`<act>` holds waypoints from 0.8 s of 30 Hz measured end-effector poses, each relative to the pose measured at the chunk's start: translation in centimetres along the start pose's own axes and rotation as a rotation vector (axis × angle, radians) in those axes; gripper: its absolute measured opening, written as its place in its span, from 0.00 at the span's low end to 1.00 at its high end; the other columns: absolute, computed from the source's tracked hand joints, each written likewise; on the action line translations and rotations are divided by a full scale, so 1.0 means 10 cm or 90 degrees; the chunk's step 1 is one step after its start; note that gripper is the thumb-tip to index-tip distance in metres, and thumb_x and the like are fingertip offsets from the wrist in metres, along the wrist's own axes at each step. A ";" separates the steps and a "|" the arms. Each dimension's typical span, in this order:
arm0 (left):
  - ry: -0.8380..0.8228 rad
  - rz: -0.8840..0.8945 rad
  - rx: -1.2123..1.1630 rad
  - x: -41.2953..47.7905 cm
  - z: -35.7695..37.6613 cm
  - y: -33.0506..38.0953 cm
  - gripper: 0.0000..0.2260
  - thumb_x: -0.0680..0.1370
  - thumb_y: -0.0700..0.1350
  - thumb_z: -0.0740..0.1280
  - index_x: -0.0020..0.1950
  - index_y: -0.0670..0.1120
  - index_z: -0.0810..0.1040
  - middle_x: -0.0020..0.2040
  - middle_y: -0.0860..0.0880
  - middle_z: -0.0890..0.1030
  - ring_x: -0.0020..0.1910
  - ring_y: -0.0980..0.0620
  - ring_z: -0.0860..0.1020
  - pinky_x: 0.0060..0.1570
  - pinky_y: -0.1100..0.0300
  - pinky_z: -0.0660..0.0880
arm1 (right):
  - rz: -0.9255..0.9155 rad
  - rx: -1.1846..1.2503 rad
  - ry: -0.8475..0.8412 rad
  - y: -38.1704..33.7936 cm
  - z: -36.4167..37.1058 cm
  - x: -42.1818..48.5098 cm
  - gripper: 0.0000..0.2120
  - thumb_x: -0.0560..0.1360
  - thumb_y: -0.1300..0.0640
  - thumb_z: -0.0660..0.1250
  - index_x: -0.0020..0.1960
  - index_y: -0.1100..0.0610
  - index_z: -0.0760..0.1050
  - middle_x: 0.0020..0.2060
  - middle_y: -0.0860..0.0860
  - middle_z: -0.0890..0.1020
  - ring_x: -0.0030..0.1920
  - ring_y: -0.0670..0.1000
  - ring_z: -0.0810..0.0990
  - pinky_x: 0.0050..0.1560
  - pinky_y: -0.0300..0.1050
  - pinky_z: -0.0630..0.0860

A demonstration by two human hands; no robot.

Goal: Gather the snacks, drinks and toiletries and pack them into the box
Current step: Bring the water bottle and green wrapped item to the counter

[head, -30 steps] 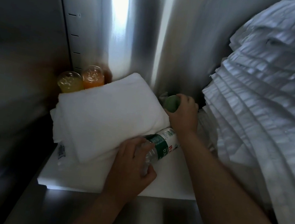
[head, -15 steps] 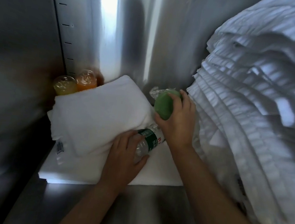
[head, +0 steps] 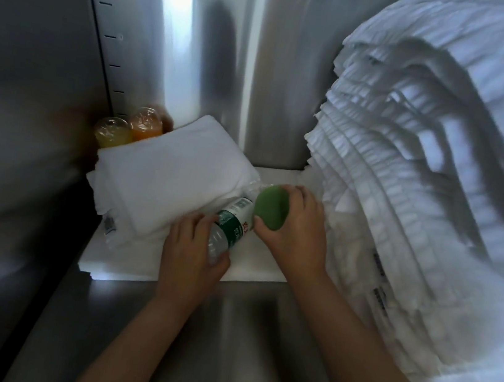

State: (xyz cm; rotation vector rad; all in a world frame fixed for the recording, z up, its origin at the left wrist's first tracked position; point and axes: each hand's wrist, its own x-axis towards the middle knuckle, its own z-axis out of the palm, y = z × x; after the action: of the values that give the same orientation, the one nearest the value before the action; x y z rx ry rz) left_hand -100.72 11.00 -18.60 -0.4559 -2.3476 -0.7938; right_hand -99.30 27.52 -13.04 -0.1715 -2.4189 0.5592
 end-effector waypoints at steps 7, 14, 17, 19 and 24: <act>-0.086 -0.045 0.114 0.01 -0.12 0.13 0.36 0.63 0.50 0.74 0.69 0.46 0.67 0.56 0.43 0.72 0.54 0.44 0.70 0.51 0.50 0.70 | 0.034 -0.037 -0.119 0.13 0.06 -0.21 0.37 0.69 0.43 0.70 0.73 0.54 0.60 0.66 0.52 0.68 0.65 0.54 0.64 0.58 0.47 0.68; -0.162 0.017 0.156 0.23 0.02 0.14 0.36 0.73 0.61 0.65 0.74 0.47 0.56 0.65 0.47 0.71 0.60 0.48 0.71 0.55 0.55 0.71 | 0.067 -0.022 -0.158 0.23 0.11 -0.26 0.41 0.69 0.41 0.71 0.74 0.55 0.57 0.70 0.53 0.64 0.68 0.55 0.61 0.65 0.47 0.63; -0.183 0.005 0.181 0.27 0.05 0.13 0.33 0.73 0.60 0.66 0.73 0.48 0.61 0.64 0.47 0.72 0.59 0.47 0.73 0.52 0.54 0.71 | 0.057 -0.048 -0.162 0.23 0.11 -0.26 0.39 0.69 0.43 0.71 0.73 0.55 0.59 0.69 0.54 0.63 0.66 0.57 0.64 0.63 0.48 0.65; -0.175 0.008 0.184 0.25 0.04 0.13 0.33 0.72 0.60 0.67 0.72 0.48 0.62 0.63 0.47 0.74 0.58 0.47 0.74 0.50 0.55 0.72 | 0.051 -0.052 -0.142 0.23 0.10 -0.29 0.38 0.68 0.43 0.72 0.71 0.55 0.60 0.68 0.55 0.65 0.64 0.57 0.65 0.60 0.48 0.67; -0.159 0.017 0.127 0.09 -0.08 0.09 0.31 0.71 0.56 0.70 0.70 0.46 0.67 0.60 0.46 0.77 0.54 0.44 0.75 0.46 0.53 0.73 | 0.020 -0.032 -0.102 0.17 0.04 -0.48 0.38 0.65 0.43 0.73 0.69 0.54 0.63 0.65 0.53 0.67 0.62 0.56 0.67 0.52 0.44 0.69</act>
State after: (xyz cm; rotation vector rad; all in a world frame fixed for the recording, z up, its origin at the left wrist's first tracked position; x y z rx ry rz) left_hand -100.61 11.27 -17.11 -0.5246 -2.6121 -0.5069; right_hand -95.74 27.66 -16.74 -0.1928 -2.5910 0.5438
